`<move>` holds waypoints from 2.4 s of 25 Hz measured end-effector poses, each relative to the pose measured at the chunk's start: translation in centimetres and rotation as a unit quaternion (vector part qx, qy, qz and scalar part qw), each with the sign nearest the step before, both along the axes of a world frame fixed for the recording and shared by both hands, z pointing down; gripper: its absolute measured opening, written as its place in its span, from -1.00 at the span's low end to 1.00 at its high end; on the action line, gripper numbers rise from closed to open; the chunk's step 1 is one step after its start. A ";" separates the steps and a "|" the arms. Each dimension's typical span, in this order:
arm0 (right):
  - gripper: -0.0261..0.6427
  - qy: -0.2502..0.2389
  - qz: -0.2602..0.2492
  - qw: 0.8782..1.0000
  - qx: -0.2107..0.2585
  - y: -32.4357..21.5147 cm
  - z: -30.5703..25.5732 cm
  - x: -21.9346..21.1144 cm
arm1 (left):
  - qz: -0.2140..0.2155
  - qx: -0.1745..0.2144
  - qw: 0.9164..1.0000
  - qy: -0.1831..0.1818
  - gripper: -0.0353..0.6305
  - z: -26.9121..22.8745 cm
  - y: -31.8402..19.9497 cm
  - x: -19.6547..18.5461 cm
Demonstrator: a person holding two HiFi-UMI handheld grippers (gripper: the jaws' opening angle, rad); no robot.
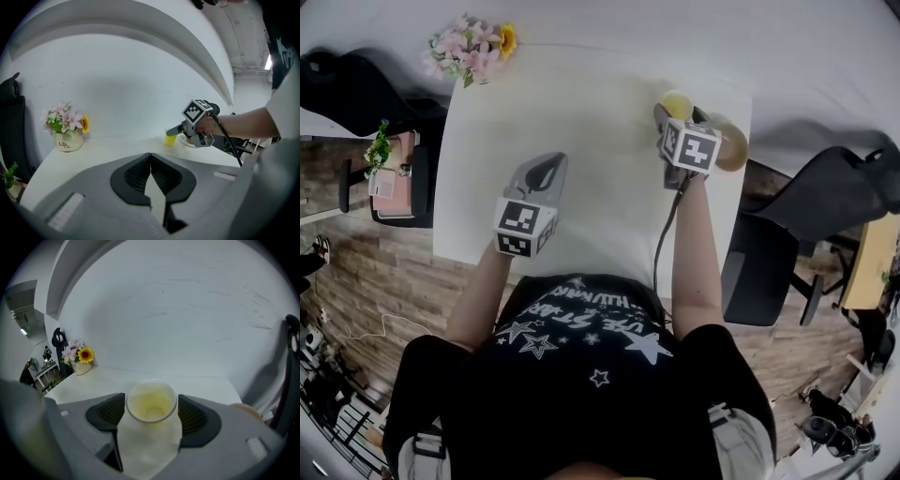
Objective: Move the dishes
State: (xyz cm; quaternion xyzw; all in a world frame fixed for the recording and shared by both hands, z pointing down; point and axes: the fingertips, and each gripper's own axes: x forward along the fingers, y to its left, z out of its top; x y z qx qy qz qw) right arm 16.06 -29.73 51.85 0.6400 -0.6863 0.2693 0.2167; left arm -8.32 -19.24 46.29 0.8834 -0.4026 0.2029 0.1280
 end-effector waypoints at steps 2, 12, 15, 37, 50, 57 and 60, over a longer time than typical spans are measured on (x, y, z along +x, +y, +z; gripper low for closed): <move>0.13 0.001 -0.002 1.000 -0.003 0.3 -0.1 -0.1 | -0.006 -0.001 1.000 0.003 -0.86 -0.1 -0.1 -0.3; 0.17 -0.008 -0.015 1.000 0.007 3.2 -3.0 0.4 | -0.008 0.013 1.000 0.011 -0.86 -1.3 0.7 0.0; 0.17 -0.015 -0.018 0.999 0.034 4.0 -5.1 1.2 | -0.003 0.017 1.000 0.011 -0.86 -1.7 1.2 0.8; 0.17 -0.002 0.021 0.999 -0.046 8.9 0.4 16.4 | -0.018 0.023 1.000 0.001 -0.86 -1.2 3.5 9.2; -0.61 -0.022 0.005 0.998 -0.063 8.5 3.2 17.6 | -0.025 0.004 0.999 -0.019 -0.86 0.5 5.0 11.1; -0.85 -0.054 0.031 0.997 -0.053 8.2 3.0 18.3 | -0.021 0.002 0.999 -0.025 -0.86 0.8 5.3 11.8; -0.86 -0.058 0.034 0.997 -0.041 7.8 2.1 18.5 | -0.021 0.001 0.999 -0.027 -0.86 0.7 5.1 11.8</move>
